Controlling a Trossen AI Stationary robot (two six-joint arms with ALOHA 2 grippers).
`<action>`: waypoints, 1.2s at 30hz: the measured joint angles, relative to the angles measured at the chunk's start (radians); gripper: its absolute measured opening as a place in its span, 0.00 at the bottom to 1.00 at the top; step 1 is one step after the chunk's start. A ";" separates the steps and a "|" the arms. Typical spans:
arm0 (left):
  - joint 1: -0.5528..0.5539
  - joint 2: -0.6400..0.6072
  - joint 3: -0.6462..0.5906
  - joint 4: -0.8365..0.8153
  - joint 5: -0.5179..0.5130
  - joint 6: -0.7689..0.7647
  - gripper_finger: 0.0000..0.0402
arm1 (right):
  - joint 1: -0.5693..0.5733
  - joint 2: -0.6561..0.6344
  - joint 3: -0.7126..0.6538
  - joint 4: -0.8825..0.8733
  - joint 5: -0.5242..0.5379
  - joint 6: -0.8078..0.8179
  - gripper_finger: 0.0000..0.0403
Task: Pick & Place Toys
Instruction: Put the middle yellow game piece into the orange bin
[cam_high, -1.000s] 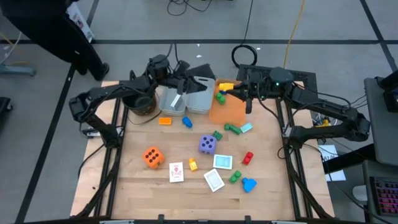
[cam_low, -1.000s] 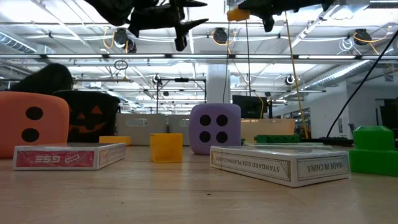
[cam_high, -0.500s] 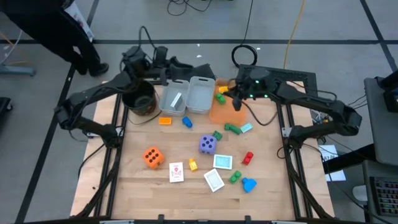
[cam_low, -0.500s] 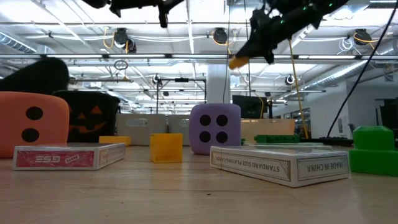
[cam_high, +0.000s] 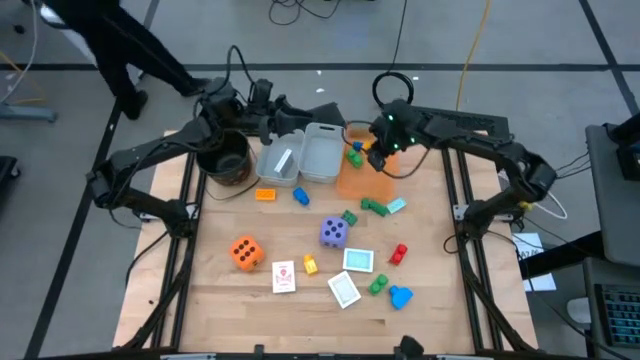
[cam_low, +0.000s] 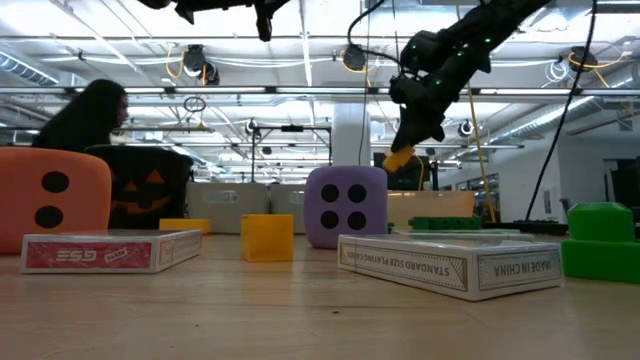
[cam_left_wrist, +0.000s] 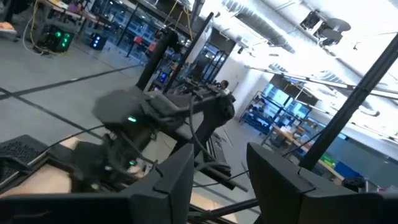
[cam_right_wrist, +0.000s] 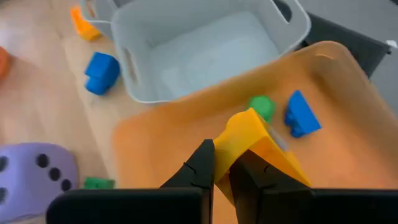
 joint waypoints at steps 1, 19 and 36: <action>0.000 0.000 0.000 0.000 0.000 0.001 0.37 | -0.010 0.020 0.032 -0.038 0.000 -0.015 0.04; 0.000 0.000 0.000 0.001 -0.001 0.002 0.38 | -0.075 0.308 0.294 -0.350 0.078 -0.191 0.04; 0.000 0.000 0.000 0.000 -0.001 0.002 0.37 | -0.107 0.352 0.294 -0.289 0.109 -0.191 0.04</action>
